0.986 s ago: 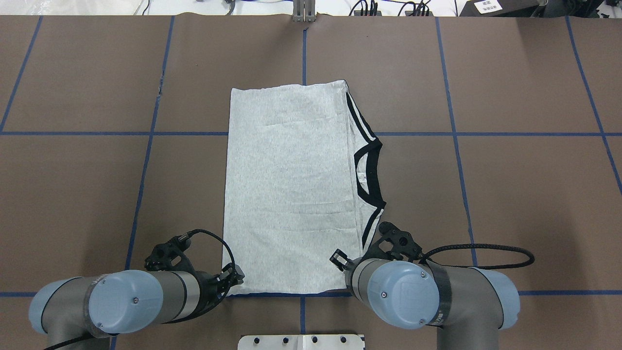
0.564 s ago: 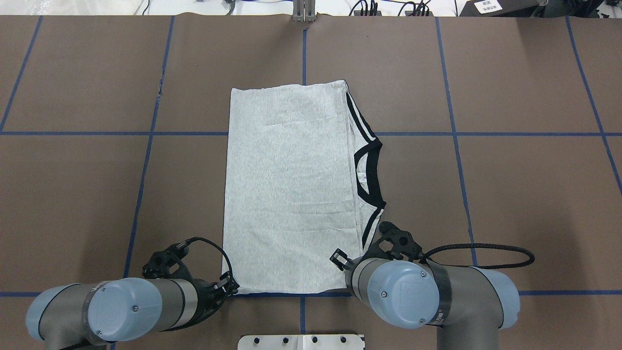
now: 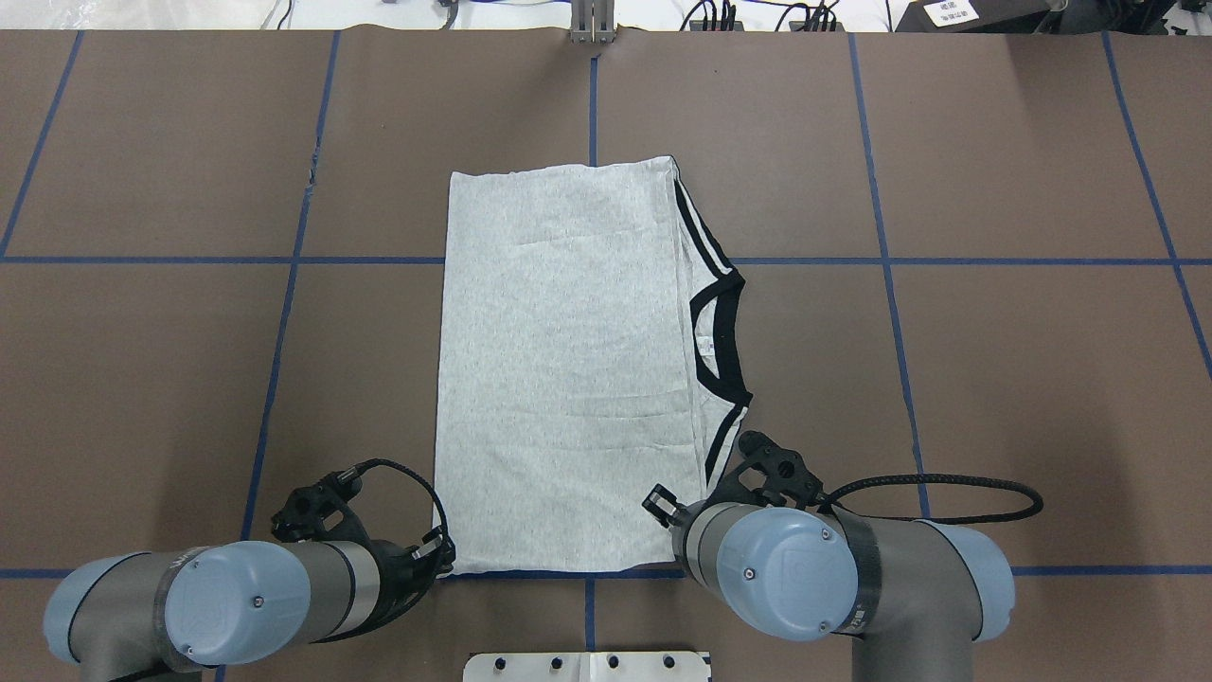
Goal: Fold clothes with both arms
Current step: 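Grasp both near corners with the left and right grippers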
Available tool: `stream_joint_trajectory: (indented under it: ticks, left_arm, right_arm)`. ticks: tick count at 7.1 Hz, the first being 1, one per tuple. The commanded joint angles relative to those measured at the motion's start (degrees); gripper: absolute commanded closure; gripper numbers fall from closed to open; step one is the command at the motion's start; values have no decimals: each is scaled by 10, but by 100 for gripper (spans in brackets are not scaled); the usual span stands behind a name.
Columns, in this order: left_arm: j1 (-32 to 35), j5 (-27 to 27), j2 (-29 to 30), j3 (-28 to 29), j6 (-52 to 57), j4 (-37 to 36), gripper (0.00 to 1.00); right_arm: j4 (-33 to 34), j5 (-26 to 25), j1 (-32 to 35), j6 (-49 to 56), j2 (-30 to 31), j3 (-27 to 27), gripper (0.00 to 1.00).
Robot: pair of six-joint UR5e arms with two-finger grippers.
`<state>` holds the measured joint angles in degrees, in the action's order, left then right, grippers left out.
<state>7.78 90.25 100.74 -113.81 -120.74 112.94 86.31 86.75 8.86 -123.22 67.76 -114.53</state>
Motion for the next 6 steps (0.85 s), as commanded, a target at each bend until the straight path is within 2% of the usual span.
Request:
stream_joint_trajectory:
  ticks: [1,6]
  left_arm:
    - [0,-9,0,0,0,0,60]
    - [-3,-16,-1,1,1,0,60]
  right_arm:
    - [0,0,1,0,0,-2,100]
    - [0,0,0,0,0,-2,100]
